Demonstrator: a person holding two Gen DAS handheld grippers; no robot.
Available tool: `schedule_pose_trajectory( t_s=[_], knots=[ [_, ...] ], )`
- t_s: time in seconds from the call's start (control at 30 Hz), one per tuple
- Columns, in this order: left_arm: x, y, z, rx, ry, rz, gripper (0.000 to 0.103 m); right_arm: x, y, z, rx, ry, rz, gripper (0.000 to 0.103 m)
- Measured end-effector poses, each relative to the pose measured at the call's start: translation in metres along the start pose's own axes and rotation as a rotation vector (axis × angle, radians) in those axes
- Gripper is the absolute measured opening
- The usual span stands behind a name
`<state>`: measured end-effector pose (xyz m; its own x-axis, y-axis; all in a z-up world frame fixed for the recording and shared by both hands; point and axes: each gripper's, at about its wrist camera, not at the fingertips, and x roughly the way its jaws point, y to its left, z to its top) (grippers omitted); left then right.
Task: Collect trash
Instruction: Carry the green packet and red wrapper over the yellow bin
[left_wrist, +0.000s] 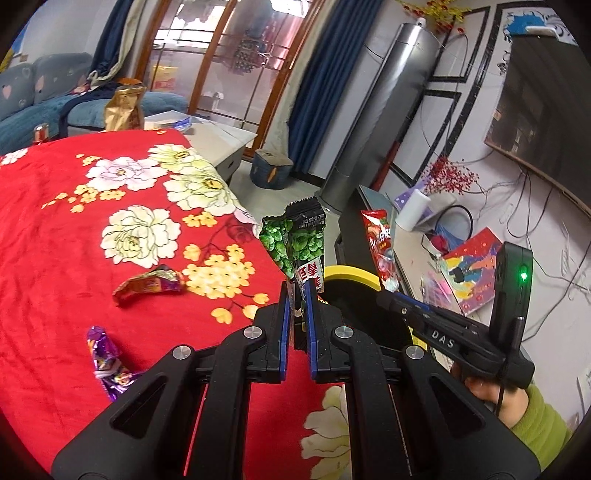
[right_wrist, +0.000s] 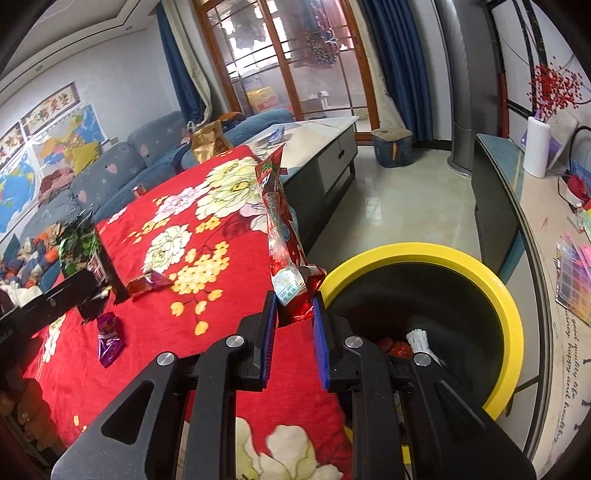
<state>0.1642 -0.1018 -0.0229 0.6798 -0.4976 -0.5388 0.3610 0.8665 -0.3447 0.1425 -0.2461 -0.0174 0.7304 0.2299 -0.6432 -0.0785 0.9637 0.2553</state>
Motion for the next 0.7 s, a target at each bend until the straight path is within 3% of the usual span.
schedule_pose_trajectory(
  t_s=[0.7],
  knots=[
    [0.022, -0.046, -0.011, 0.109, 0.058, -0.041, 0.004, -0.009, -0.049, -0.003, 0.085, -0.012, -0.064, 0.018]
  ],
)
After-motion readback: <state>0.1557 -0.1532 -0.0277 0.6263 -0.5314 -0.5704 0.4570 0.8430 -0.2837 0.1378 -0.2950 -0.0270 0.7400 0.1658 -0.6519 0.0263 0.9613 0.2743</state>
